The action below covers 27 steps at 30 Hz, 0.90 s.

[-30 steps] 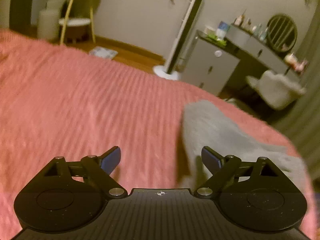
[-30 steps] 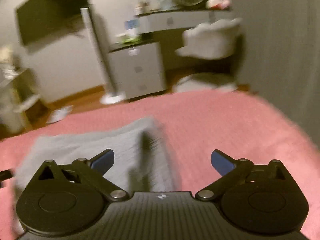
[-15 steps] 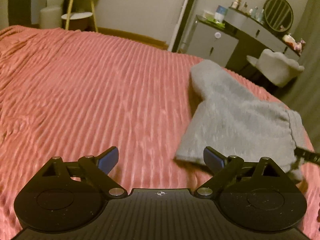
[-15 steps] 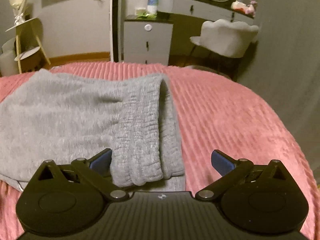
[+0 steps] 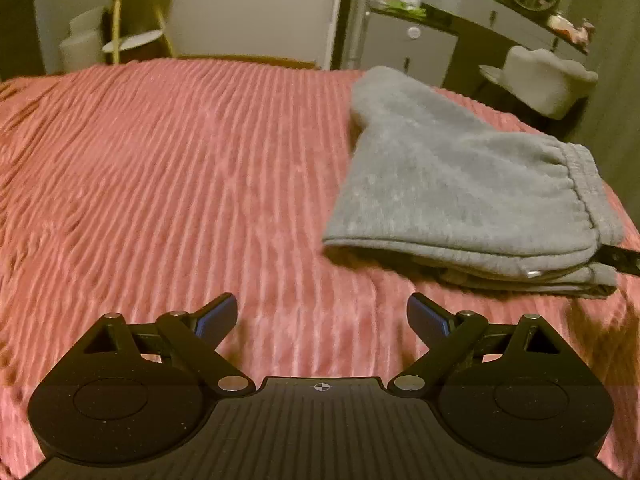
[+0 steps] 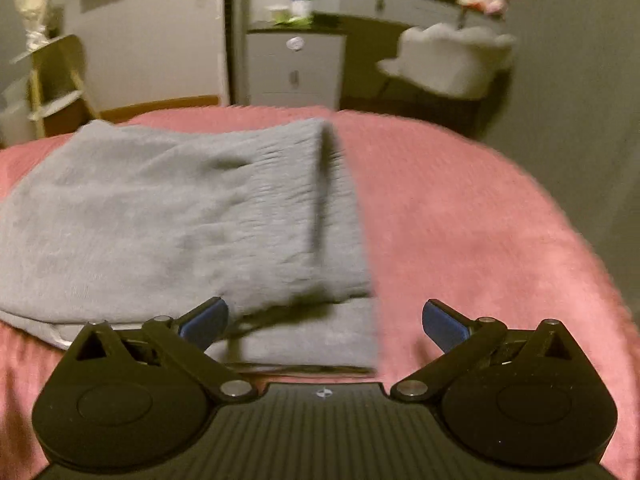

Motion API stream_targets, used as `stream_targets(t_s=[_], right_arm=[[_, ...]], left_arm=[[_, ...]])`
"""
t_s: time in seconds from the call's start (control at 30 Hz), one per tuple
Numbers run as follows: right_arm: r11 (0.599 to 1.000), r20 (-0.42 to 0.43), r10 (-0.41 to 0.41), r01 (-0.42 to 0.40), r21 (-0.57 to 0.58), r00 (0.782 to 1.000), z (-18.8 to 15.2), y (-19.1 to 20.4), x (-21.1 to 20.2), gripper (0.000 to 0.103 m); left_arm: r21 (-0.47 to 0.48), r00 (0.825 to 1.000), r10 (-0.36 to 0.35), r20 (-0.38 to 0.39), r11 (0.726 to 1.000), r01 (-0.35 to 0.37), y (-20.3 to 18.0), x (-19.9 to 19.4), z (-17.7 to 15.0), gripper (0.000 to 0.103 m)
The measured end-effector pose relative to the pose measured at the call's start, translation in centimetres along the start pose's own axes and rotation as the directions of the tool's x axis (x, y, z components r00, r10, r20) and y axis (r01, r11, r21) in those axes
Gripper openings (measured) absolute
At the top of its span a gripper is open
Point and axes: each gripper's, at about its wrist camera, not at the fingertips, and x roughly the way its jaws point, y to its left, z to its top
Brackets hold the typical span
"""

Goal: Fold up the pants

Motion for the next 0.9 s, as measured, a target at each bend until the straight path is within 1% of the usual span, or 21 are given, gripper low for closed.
stream_targets(t_s=[0.07, 0.1, 0.17, 0.27, 0.37, 0.47, 0.53, 0.57, 0.6, 0.63, 0.67, 0.7, 0.8, 0.87, 0.9], right_arm=[[0.996, -0.010, -0.086, 0.086, -0.031, 0.996, -0.8, -0.3, -0.9, 0.103], [0.996, -0.033, -0.076, 0.075, -0.039, 0.997, -1.5, -0.5, -1.5, 0.103], [1.000, -0.073, -0.010, 0.009, -0.020, 0.997, -3.3, -0.8, -2.8, 0.103], [0.997, -0.114, 0.081, -0.082, 0.001, 0.990, -7.1, -0.7, -5.5, 0.103], [0.995, -0.161, 0.098, -0.096, 0.022, 0.982, -10.1, -0.6, -7.6, 0.103], [0.990, -0.217, 0.115, -0.095, 0.103, 0.969, -12.3, -1.2, -9.1, 0.103], [0.987, -0.242, 0.098, -0.063, 0.150, 0.965, -12.8, -1.6, -9.7, 0.103], [0.986, -0.271, 0.094, -0.051, 0.160, 0.958, -12.7, -1.8, -9.7, 0.103], [0.985, -0.313, 0.095, -0.045, 0.165, 0.945, -12.5, -2.0, -9.4, 0.103], [0.984, -0.360, 0.105, -0.045, 0.171, 0.927, -12.4, -2.0, -8.8, 0.103], [0.982, -0.391, 0.119, -0.050, 0.181, 0.912, -12.6, -2.1, -8.3, 0.103], [0.979, -0.407, 0.128, -0.051, 0.196, 0.904, -12.9, -2.0, -8.1, 0.103], [0.983, -0.409, 0.114, -0.043, 0.179, 0.905, -13.1, -1.2, -8.0, 0.103], [0.989, -0.416, 0.104, -0.048, 0.142, 0.903, -12.9, -0.4, -7.8, 0.103], [0.991, -0.416, 0.097, -0.048, 0.126, 0.904, -13.0, 0.1, -7.8, 0.103]], left_arm=[[-0.002, 1.000, 0.000, -0.007, 1.000, 0.000, 0.1, -0.2, -0.1, 0.095], [0.005, 1.000, -0.002, -0.007, 1.000, 0.002, -0.1, -0.4, -0.3, 0.095], [0.022, 1.000, -0.007, -0.004, 1.000, 0.007, -0.7, -0.8, -0.6, 0.095], [0.054, 1.000, -0.023, -0.008, 0.998, 0.024, -1.8, -1.5, -1.3, 0.096], [0.083, 0.998, -0.056, -0.036, 0.995, 0.059, -3.0, -2.4, -2.6, 0.096], [0.130, 0.993, -0.086, -0.086, 0.987, 0.096, -4.4, -2.9, -4.1, 0.097], [0.169, 0.986, -0.099, -0.138, 0.978, 0.122, -5.3, -3.0, -5.2, 0.097], [0.182, 0.981, -0.101, -0.165, 0.975, 0.131, -5.5, -3.0, -5.6, 0.097], [0.191, 0.977, -0.097, -0.192, 0.972, 0.135, -5.9, -2.9, -6.1, 0.097], [0.197, 0.973, -0.092, -0.210, 0.971, 0.135, -6.1, -2.9, -6.4, 0.097], [0.203, 0.972, -0.083, -0.219, 0.971, 0.128, -6.2, -3.1, -6.7, 0.097], [0.212, 0.974, -0.071, -0.216, 0.970, 0.117, -6.3, -3.3, -7.1, 0.097], [0.237, 0.979, -0.035, -0.200, 0.968, 0.083, -6.5, -3.9, -7.3, 0.097], [0.222, 0.979, -0.019, -0.204, 0.973, 0.066, -6.4, -4.0, -7.2, 0.097], [0.201, 0.982, -0.006, -0.189, 0.979, 0.044, -6.2, -4.1, -7.0, 0.097]])
